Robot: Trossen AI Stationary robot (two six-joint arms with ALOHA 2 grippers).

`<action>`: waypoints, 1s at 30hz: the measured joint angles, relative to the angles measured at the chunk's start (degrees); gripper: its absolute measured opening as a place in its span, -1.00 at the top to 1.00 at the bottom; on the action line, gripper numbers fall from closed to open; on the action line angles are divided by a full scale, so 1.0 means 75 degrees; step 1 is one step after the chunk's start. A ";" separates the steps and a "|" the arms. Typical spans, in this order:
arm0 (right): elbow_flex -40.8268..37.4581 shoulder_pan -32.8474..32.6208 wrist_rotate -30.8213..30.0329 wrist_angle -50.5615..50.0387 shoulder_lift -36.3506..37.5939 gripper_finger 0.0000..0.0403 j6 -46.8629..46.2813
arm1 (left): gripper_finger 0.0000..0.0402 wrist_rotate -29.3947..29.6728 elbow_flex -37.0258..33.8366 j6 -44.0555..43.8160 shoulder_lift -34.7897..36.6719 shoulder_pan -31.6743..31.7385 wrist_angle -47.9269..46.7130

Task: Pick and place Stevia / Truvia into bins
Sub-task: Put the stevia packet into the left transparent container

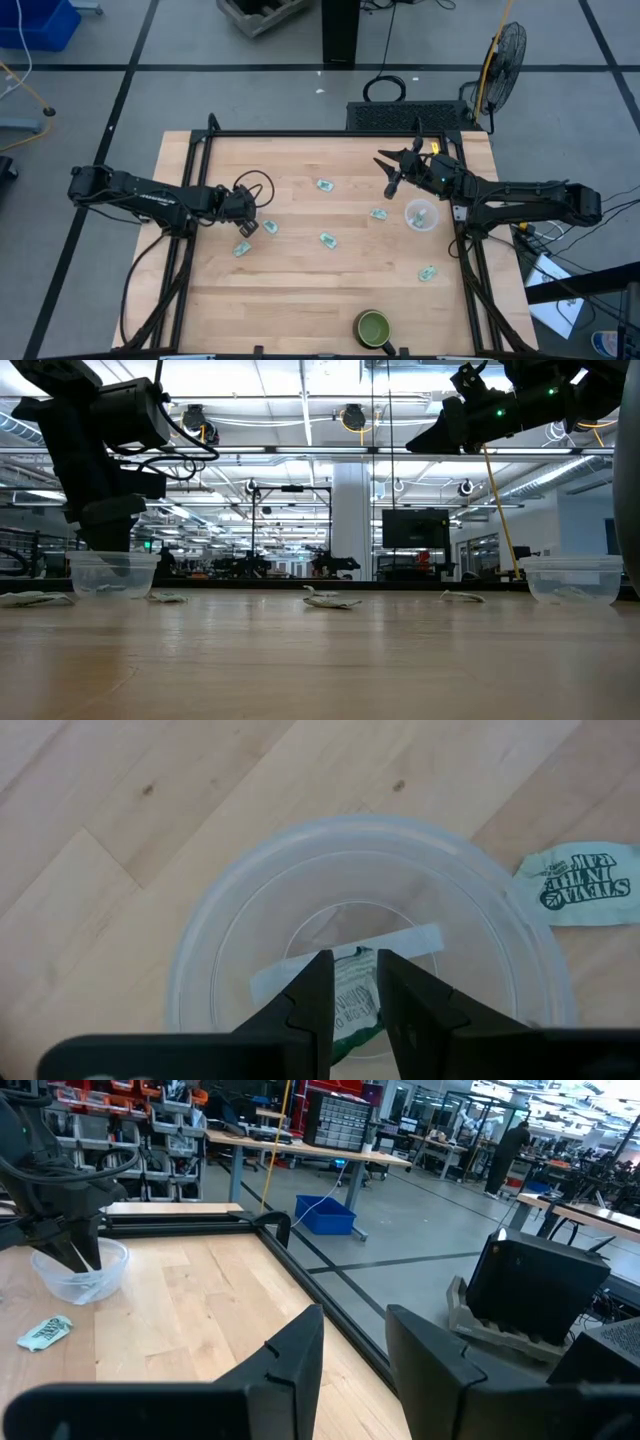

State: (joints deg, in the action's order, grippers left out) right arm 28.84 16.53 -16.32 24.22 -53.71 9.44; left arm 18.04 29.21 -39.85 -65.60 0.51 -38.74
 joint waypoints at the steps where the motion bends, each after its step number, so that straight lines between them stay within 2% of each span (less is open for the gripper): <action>1: 0.0000 0.0000 0.0003 0.0000 0.0000 0.48 0.0001 | 0.57 0.0000 -0.0003 0.0010 0.0000 0.0000 0.0000; 12: -0.0003 -0.0006 0.0017 -0.0001 0.0000 0.48 0.0001 | 0.57 -0.0137 0.0068 0.0290 0.0000 0.0000 -0.0089; 21: -0.0003 -0.0006 0.0020 -0.0003 0.0000 0.48 0.0000 | 0.57 -0.0201 0.1958 0.1101 0.0003 0.0000 -0.1259; 27: -0.0003 -0.0006 0.0043 -0.0012 0.0000 0.48 0.0000 | 0.57 -0.0213 0.2590 0.2063 0.0006 -0.0155 -0.0552; 30: -0.0003 -0.0003 0.0538 -0.0081 0.0000 0.48 -0.0001 | 0.57 -0.0474 0.2510 0.2693 0.0006 -0.0243 0.0240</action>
State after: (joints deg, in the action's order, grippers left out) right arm 28.82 16.51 -12.28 23.61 -53.71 9.44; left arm 14.49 48.04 -19.65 -65.56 -1.31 -36.94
